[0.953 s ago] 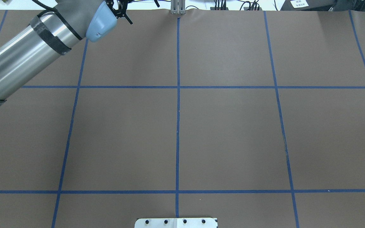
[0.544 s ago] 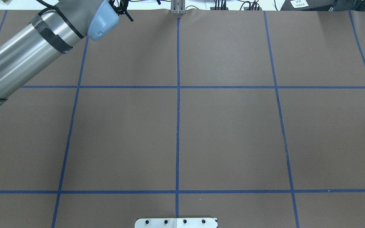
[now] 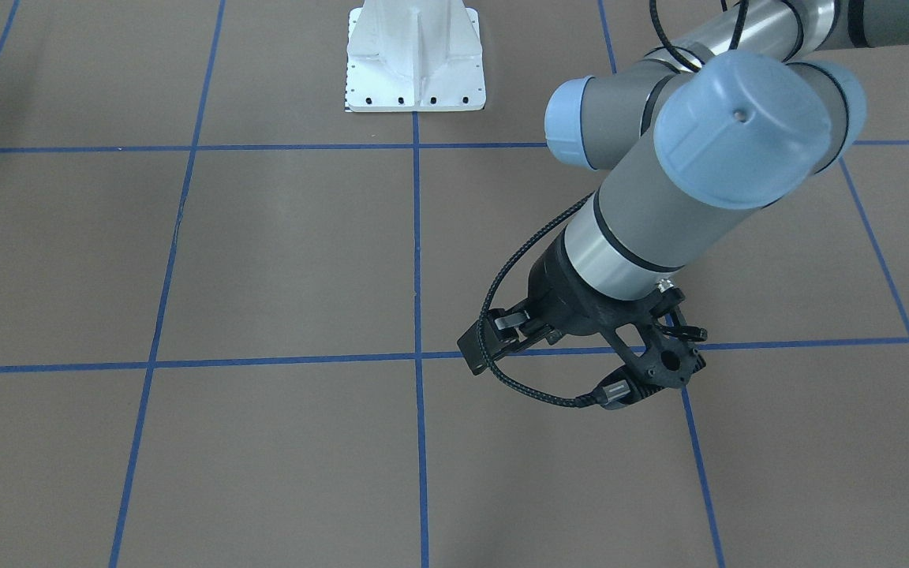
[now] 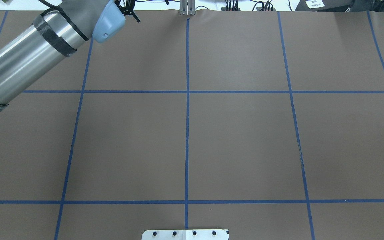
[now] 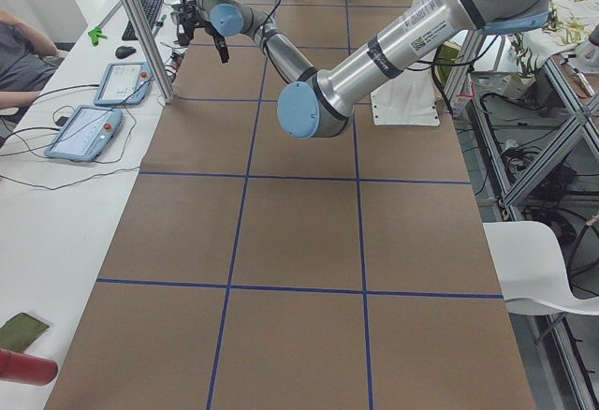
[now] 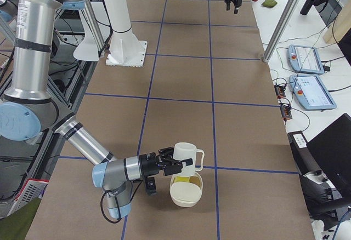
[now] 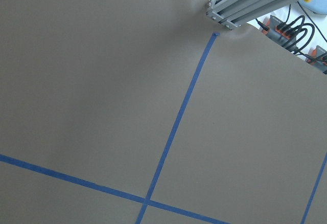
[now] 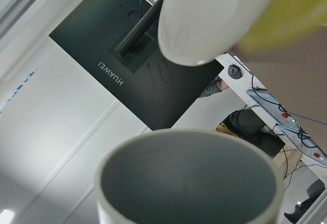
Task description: Left arm hands cup to right arm to dump lemon
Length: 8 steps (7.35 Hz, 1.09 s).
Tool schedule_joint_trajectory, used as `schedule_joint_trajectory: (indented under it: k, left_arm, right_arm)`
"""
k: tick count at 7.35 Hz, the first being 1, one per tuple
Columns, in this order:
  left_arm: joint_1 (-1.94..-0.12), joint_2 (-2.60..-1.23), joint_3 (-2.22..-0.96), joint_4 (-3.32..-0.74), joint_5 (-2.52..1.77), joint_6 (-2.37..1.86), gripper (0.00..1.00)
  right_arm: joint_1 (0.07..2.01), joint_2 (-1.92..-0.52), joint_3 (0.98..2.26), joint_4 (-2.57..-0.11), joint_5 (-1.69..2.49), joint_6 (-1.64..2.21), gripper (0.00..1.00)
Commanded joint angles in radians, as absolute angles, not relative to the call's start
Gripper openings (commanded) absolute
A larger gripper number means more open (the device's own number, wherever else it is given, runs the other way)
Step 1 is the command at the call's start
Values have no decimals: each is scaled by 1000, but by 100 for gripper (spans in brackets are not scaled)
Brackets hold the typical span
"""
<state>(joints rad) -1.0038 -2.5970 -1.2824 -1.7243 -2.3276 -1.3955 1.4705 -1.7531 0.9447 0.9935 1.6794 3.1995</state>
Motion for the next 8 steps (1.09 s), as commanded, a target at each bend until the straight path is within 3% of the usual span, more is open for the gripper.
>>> schedule_joint_trajectory:
  k: [1, 8]
  left_arm:
    - [-1003, -2597, -1282, -1726, -2322, -1394, 100]
    - [-997, -2608, -1282, -1712, -2322, -1394, 100]
  right_arm:
    - [1474, -1752, 945, 994, 1680, 3218, 34]
    - [1474, -1749, 971, 1015, 1690, 2957, 34]
